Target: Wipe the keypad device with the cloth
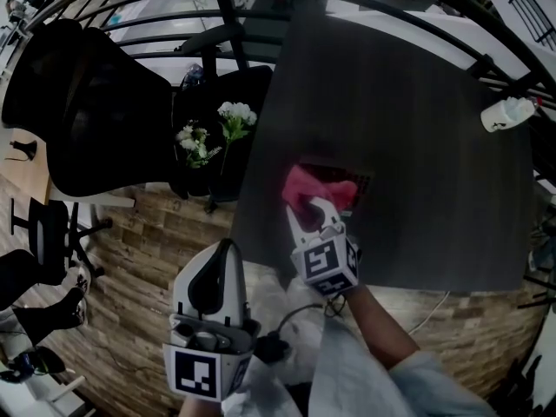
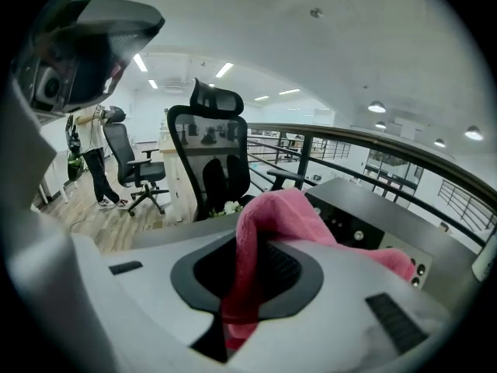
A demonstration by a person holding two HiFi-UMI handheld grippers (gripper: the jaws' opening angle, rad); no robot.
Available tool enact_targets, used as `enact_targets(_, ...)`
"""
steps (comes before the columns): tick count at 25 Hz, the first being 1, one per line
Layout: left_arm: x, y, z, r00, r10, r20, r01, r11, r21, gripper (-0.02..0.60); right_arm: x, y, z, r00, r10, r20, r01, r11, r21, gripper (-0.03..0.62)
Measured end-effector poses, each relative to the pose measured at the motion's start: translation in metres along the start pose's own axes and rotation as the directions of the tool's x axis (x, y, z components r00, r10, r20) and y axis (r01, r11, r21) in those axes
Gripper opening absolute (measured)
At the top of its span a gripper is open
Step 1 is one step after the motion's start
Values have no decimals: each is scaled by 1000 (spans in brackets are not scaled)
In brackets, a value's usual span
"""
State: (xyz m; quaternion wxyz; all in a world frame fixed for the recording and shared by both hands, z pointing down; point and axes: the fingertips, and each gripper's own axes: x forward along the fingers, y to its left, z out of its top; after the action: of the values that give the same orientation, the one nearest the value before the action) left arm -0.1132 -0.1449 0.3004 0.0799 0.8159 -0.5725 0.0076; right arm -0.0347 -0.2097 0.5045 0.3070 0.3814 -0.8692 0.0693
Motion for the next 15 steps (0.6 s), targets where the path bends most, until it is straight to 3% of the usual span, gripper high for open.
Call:
enact_targets(7, 1, 0, -1, 1000, 1, -8, -1, 1000, 0, 12, 5, 28, -24, 996, 72, -54, -72, 997, -1, 55)
enact_targets(15, 5, -3, 1, 1000, -7, -2, 7, 1000, 3, 12, 2, 18, -15, 998, 51, -45, -51, 999, 9, 55)
